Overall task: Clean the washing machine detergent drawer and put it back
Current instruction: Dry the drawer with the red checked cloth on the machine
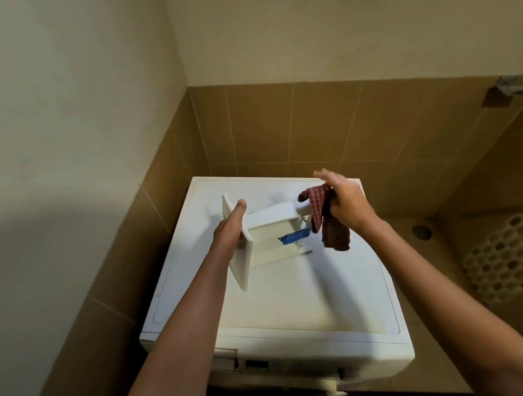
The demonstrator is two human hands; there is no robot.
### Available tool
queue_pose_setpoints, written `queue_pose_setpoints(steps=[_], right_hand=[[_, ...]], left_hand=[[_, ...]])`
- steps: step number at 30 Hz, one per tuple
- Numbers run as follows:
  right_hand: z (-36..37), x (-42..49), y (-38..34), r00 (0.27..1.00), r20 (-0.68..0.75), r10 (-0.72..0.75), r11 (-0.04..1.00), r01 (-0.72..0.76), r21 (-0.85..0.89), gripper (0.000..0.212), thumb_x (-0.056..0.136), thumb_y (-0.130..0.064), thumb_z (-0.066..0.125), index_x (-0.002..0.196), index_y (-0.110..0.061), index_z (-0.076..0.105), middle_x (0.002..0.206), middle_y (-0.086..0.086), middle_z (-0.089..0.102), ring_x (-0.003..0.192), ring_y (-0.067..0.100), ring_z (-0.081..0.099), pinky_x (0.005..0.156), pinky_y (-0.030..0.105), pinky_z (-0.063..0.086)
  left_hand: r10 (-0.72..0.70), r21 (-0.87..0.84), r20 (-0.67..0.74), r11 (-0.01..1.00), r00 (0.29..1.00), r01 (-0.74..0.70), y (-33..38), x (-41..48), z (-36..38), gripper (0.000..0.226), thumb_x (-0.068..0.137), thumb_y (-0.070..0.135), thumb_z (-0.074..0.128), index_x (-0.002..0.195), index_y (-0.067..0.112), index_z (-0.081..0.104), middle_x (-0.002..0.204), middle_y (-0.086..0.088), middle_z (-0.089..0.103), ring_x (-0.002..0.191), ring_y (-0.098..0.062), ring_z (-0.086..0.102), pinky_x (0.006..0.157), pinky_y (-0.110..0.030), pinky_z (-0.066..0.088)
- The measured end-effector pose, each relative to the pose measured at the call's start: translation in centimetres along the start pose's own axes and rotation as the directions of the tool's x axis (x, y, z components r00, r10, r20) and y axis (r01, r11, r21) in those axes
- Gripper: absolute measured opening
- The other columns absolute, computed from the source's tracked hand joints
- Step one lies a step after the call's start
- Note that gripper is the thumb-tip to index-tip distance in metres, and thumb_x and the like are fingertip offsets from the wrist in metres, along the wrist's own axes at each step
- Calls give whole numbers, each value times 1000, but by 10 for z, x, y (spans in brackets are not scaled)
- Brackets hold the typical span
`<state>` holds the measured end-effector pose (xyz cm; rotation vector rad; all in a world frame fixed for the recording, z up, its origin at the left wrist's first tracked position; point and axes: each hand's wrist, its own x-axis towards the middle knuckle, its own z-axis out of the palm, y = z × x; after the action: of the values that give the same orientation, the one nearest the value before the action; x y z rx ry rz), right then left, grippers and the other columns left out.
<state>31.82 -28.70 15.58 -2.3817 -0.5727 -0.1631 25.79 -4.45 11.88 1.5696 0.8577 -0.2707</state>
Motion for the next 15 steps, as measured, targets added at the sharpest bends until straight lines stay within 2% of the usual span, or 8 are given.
queue_pose_setpoints(steps=[2,4,6,8,10,13,14,15], right_hand=[[-10,5,-13,999,-22,27,999,-27,22,57,77,19,50,132,2,51,146,23,39,140,30,34,112,27,29],[-13,12,-28,999,-29,27,998,-25,56,45,81,13,53,125,1,57,150,20,33,138,29,35,111,32,34],[-8,18,-44,998,-65,-13,994,20,110,29,86,2,59,114,-2,65,146,18,38,130,28,44,106,35,41],[7,25,-56,994,-89,-61,987,73,145,22,86,-7,63,108,-4,69,137,17,47,123,27,49,102,31,42],[31,35,-63,996,13,-88,994,86,67,25,89,-16,62,112,-7,68,133,17,51,125,31,45,106,31,33],[77,37,-69,934,353,-51,979,116,-167,39,99,-33,42,131,-14,52,133,13,56,126,30,47,108,42,27],[91,32,-70,916,400,-30,969,125,-215,43,100,-36,35,138,-18,45,133,11,57,124,29,50,108,45,27],[101,27,-70,922,385,-34,957,142,-255,44,101,-38,32,140,-21,42,132,8,58,120,27,53,106,45,29]], left_hand=[[-1,-4,-1,1000,1000,1,0,0,0,74,80,78,45,123,19,57,108,-8,68,97,-23,65,90,-41,51],[-3,-9,-3,1000,1000,3,-2,1,0,77,78,80,46,123,18,57,109,-8,67,98,-24,64,93,-42,51],[3,-17,0,1000,1000,-3,-2,0,1,78,78,80,45,123,18,57,108,-8,67,98,-24,64,96,-43,50],[16,-27,-3,1000,1000,-16,-2,0,2,79,79,80,44,123,16,57,107,-8,66,99,-25,63,98,-44,49],[21,-4,-14,1000,1000,-21,-1,0,1,81,81,81,38,126,15,57,115,-11,65,106,-28,61,101,-45,47],[23,15,-21,1000,1000,-22,0,0,3,81,81,82,35,125,18,61,120,-11,65,109,-29,61,101,-45,48],[20,8,-25,1000,999,-20,1,-1,3,81,81,83,34,122,20,63,117,-9,67,106,-28,62,100,-44,49],[21,10,-30,1000,999,-21,1,-1,4,80,81,83,32,118,21,65,113,-8,69,104,-27,63,99,-44,50]])
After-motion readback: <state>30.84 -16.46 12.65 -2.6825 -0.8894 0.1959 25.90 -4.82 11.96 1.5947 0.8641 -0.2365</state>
